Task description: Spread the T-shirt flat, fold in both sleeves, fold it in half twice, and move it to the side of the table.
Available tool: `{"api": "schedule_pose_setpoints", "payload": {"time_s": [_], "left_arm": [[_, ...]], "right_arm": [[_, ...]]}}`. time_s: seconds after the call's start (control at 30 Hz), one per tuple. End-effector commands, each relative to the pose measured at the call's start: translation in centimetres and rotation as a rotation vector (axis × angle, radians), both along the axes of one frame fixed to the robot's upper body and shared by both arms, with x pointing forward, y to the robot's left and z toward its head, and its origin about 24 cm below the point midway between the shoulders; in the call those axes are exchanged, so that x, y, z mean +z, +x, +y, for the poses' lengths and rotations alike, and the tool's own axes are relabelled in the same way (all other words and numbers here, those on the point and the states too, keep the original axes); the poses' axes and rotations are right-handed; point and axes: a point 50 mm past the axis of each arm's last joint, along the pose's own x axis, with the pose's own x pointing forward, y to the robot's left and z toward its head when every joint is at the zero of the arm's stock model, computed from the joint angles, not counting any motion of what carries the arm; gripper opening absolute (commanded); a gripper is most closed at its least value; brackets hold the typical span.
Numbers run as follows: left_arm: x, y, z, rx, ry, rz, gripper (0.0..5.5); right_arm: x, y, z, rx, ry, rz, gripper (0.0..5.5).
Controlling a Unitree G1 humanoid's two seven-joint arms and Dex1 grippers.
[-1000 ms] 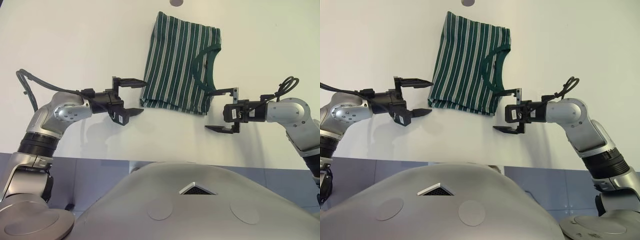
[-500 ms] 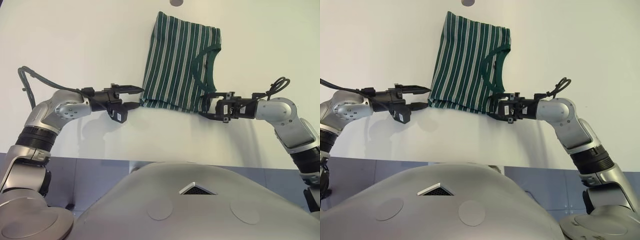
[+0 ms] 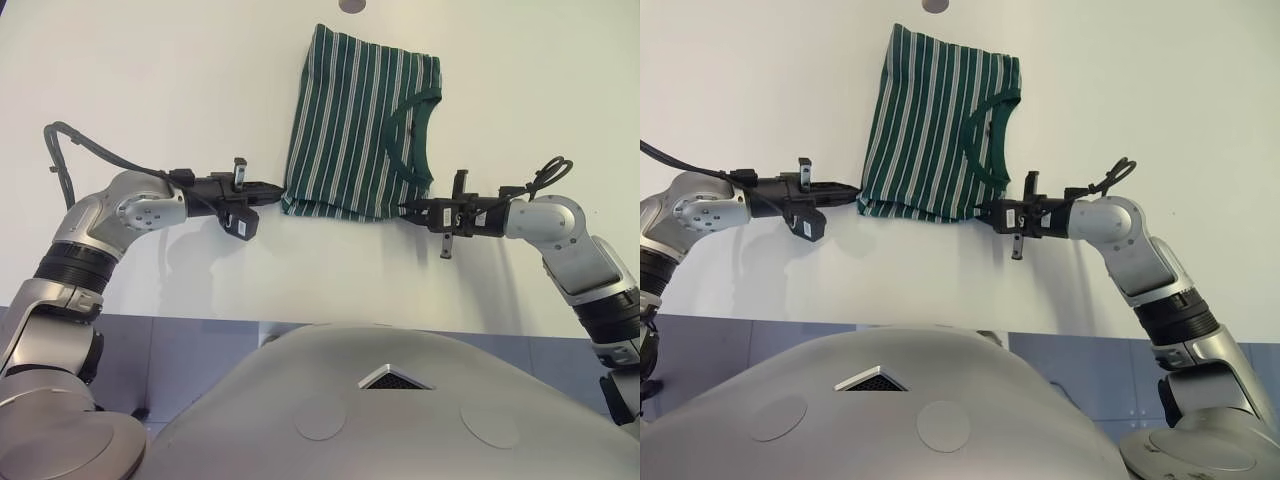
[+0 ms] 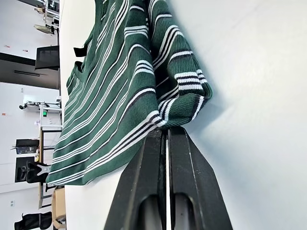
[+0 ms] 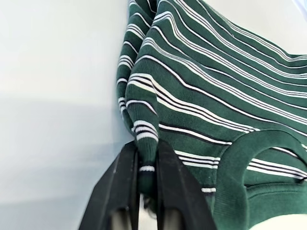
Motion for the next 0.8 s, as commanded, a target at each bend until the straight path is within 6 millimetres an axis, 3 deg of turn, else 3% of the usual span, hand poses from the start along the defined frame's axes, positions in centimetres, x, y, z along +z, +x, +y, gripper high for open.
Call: {"api": "schedule_pose_setpoints", "payload": {"time_s": [0.03,0.13,0.3,0.37,0.57,0.7,0.8], "left_arm": [[0.6,-2.9,-0.7,0.077,-0.125,0.371,0.00],[3.4,-4.2,-0.3,0.067,-0.179,0.610,0.00],[6.0,-5.6,1.8,0.068,-0.124,0.807,0.00],[6.7,-5.8,2.1,0.074,-0.162,0.872,0.00],[7.0,-0.1,2.3,0.330,-0.421,0.731,0.00],[3.9,4.9,2.6,0.584,-0.518,0.604,0.00],[1.5,6.9,2.9,0.744,-0.585,0.533,0.00]], "right_arm": [[0.1,-0.5,-0.9,-0.016,0.000,0.107,0.22],[2.3,-1.3,-1.2,0.039,0.080,0.208,0.22],[5.0,-3.9,-2.2,0.184,0.111,0.399,0.20],[5.6,-3.9,-2.5,0.194,0.115,0.408,0.20],[5.5,4.0,-2.3,-0.094,0.075,-0.027,0.20],[3.7,8.7,-1.0,-0.187,-0.048,-0.289,0.20],[2.9,10.8,0.9,-0.178,-0.059,-0.379,0.20]]}}
